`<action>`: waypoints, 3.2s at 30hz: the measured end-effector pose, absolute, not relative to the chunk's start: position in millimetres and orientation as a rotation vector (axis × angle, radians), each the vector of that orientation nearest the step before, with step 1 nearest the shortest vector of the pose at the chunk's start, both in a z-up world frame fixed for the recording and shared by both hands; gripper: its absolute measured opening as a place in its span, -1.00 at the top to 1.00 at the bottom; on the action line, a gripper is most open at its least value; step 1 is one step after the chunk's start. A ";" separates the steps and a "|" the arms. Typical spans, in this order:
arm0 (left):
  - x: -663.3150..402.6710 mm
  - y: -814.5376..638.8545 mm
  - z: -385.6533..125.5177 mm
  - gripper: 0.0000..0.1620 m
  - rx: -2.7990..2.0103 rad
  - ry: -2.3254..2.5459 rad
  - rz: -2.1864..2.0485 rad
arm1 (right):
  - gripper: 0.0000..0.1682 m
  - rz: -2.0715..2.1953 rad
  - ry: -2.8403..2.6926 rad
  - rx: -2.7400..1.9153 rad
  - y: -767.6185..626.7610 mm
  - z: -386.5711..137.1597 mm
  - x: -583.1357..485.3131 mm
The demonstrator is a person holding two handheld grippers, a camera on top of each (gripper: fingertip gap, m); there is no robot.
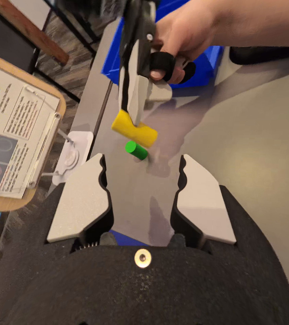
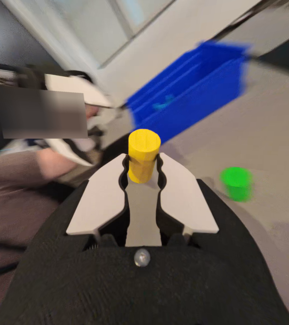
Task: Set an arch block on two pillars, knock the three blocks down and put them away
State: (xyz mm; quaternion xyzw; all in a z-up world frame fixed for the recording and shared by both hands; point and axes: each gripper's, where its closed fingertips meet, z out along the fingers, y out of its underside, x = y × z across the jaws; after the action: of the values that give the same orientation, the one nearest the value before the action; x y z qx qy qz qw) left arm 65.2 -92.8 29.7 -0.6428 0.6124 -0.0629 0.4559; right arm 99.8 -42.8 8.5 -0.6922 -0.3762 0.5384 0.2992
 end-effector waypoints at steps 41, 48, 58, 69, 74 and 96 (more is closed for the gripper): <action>-124.5 -11.0 11.5 0.17 -2.016 0.903 0.083 | 0.55 0.266 -0.616 -1.979 35.3 -120.9 166.7; -141.6 43.1 -22.7 0.12 -2.136 1.027 0.178 | 0.29 0.320 -0.546 -1.912 27.0 -98.8 165.3; -116.1 66.7 -103.6 0.37 -2.044 1.568 0.182 | 0.29 0.396 -0.608 -1.855 4.8 -86.8 159.2; -128.2 70.2 -143.3 0.45 -2.208 1.831 0.156 | 0.29 0.496 -0.577 -1.889 3.2 -89.2 160.0; -129.2 73.0 -149.5 0.68 -2.242 1.840 0.119 | 0.29 0.520 -0.571 -1.914 4.3 -94.4 160.6; -20.9 -34.2 88.2 0.71 -1.828 1.098 -1.013 | 0.30 0.530 -0.971 -1.252 -60.6 31.1 72.6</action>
State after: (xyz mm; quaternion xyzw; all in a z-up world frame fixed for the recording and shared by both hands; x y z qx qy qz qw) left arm -20.9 -34.2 88.2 -0.7159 0.4301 -0.3968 0.3807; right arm 72.6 -60.6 31.1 -0.5555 -0.4311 0.2354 0.6709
